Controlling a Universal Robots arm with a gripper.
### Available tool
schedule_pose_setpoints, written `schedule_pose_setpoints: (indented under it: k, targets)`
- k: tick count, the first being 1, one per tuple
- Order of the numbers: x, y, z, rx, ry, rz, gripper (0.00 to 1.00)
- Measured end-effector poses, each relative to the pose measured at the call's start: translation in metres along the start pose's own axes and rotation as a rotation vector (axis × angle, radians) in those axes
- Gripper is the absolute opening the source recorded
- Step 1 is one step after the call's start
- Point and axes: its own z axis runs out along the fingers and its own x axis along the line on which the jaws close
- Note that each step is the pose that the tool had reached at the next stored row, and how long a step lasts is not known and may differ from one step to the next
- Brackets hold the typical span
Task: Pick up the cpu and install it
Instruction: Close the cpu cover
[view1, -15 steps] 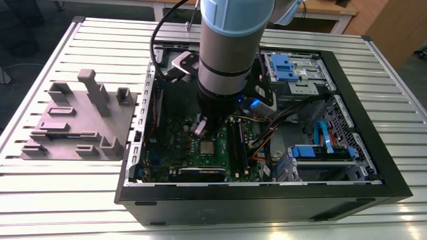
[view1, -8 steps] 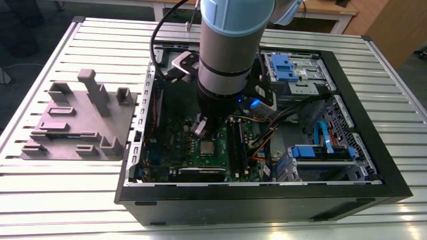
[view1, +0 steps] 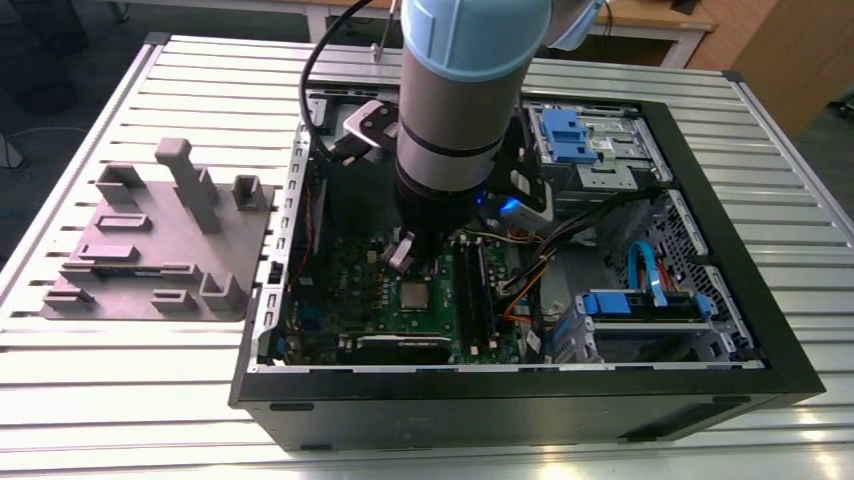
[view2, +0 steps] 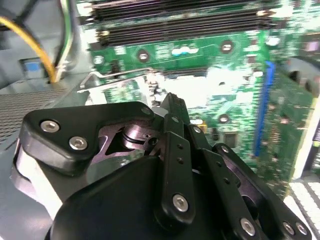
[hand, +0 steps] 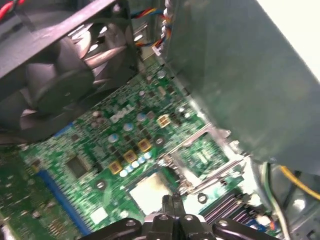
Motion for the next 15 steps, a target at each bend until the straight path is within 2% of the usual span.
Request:
schedule_pose_setpoints:
  k: [1, 4, 7, 8, 15]
  targets:
    - [0.0000, 0.0000, 0.0001, -0.0075, -0.0097, 0.000, 0.10]
    - [0.0001, 0.0000, 0.0006, -0.0082, -0.0097, -0.008, 0.10]
    - [0.0001, -0.0001, 0.0011, -0.0111, -0.0065, -0.060, 0.10]
    - [-0.0003, -0.0005, 0.0013, -0.0115, -0.0062, -0.067, 0.10]
    - [-0.0095, -0.0067, 0.0023, -0.0116, -0.0062, -0.067, 0.10]
